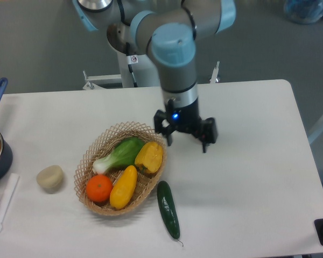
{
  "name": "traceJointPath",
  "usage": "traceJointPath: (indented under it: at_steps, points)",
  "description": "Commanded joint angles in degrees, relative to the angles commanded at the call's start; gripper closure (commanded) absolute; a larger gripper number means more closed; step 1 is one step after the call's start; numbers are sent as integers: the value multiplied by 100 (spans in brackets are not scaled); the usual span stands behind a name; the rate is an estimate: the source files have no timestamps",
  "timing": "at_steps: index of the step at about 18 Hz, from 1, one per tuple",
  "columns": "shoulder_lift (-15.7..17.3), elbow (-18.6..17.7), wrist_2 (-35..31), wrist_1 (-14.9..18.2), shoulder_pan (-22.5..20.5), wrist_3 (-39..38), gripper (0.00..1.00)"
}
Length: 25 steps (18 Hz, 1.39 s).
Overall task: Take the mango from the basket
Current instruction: 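Move the open gripper over the wicker basket toward the yellow mango, then lower the gripper into the basket around the yellow mango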
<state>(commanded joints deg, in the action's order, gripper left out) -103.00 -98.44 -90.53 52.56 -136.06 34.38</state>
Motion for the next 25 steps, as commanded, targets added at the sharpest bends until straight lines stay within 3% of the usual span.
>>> traceJointPath:
  at_steps: [11,20,25]
  points:
    - [-518,-44,44,-167,818,-309,0]
    - [-1046,-18,35,-184,897,-283,0]
    - [-1099,-70,79,-202,941,-265,0]
